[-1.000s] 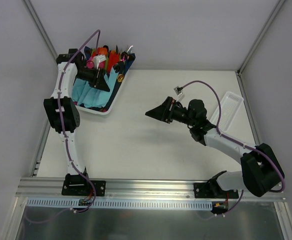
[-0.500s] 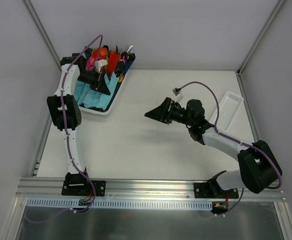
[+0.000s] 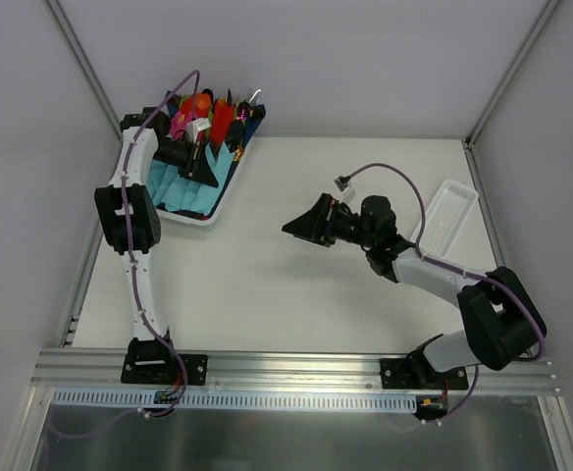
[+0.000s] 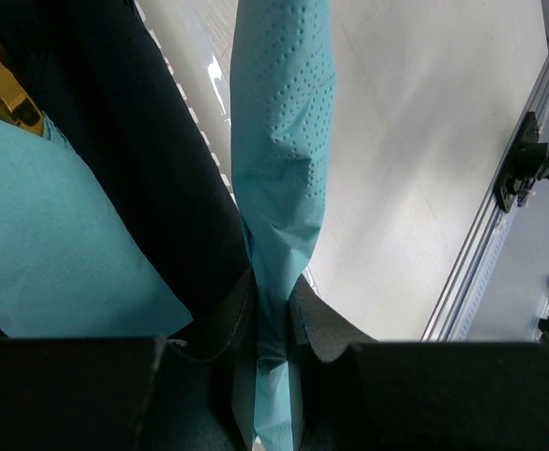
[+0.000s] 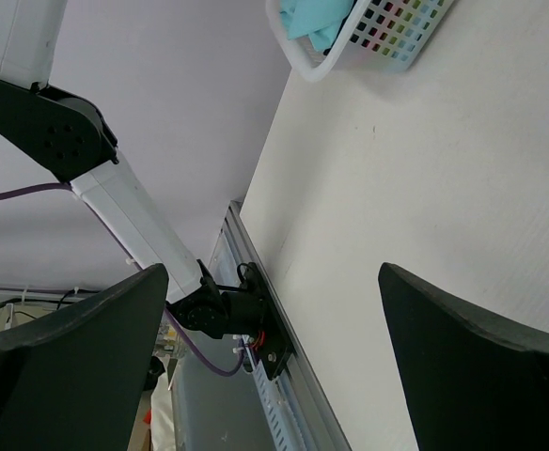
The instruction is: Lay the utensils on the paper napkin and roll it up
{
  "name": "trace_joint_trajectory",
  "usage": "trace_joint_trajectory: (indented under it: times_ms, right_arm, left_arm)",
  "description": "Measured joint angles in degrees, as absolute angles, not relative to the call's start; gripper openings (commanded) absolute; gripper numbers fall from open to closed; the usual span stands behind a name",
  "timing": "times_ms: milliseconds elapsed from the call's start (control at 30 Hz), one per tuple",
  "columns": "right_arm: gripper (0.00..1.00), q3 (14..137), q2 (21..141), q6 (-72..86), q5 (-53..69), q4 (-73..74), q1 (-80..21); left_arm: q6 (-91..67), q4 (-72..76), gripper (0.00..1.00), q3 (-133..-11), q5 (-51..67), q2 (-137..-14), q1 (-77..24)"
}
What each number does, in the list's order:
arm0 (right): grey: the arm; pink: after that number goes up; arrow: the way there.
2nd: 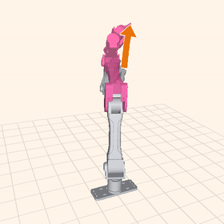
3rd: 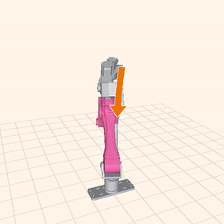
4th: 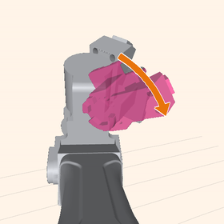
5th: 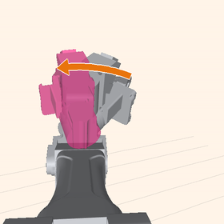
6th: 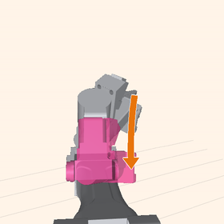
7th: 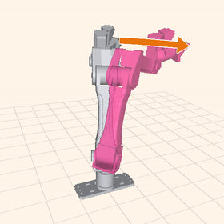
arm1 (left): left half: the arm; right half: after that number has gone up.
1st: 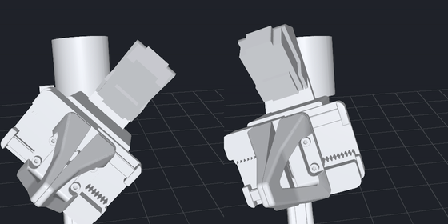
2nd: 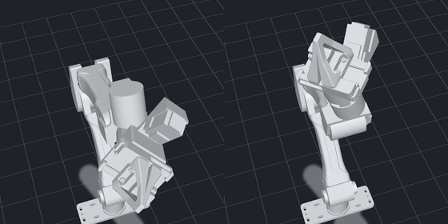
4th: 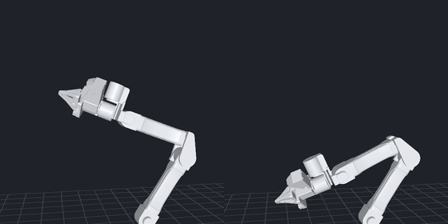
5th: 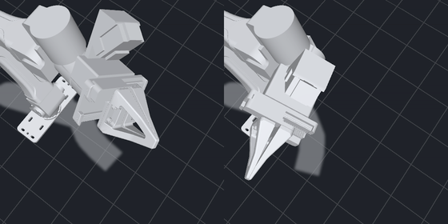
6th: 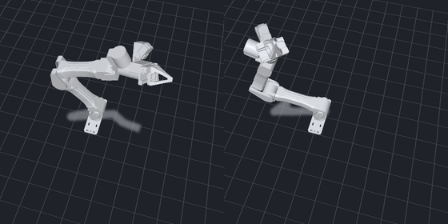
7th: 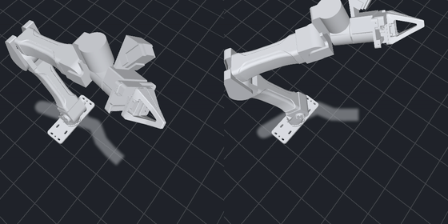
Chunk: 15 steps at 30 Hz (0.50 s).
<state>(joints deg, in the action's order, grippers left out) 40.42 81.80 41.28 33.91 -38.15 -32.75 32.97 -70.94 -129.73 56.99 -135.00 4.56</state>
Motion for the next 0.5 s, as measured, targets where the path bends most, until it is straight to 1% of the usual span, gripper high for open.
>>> trace_joint_trajectory:
  times_ms: [500]
  right_arm:
    - [0.99, 40.42, 83.24, 41.43, 34.48, -38.15, -32.75]
  left_arm:
    - [29.08, -69.06, 0.00, -130.41, 56.69, -138.58, 4.54]
